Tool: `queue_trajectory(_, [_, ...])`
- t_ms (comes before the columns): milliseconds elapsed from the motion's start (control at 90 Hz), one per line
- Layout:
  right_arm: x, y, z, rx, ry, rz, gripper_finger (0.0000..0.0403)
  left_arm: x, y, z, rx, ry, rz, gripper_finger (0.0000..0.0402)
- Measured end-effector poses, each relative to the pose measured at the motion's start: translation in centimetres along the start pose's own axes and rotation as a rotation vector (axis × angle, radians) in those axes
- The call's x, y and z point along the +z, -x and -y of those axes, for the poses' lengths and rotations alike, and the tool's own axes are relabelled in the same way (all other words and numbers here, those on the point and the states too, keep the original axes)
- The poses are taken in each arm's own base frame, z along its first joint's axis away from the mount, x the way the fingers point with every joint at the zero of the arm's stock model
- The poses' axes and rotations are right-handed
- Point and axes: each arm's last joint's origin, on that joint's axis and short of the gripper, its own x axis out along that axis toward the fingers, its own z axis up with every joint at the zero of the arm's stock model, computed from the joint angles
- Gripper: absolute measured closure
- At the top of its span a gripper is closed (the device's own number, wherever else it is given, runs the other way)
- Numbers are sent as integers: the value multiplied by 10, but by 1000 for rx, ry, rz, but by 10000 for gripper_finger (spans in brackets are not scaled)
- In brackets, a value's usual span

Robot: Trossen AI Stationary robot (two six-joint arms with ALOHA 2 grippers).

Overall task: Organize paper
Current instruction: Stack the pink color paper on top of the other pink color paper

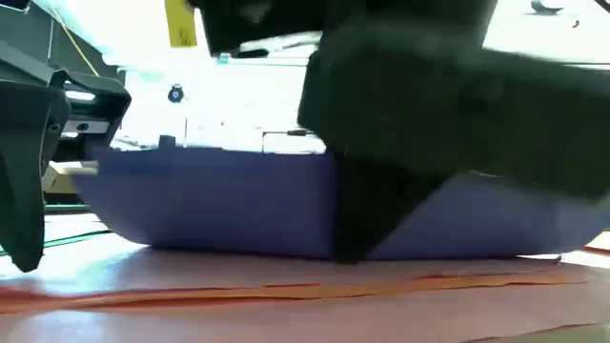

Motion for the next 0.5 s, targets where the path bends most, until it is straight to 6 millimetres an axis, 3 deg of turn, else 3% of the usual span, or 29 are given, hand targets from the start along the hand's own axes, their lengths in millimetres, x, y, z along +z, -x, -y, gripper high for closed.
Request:
queue_trajectory(233, [8, -7, -3, 92, 38, 3, 403, -4, -6, -3, 101, -10, -3, 257])
queue_trajectory(500, [7, -9, -3, 96, 42, -7, 403, 2, 1, -4, 41, -3, 10, 257])
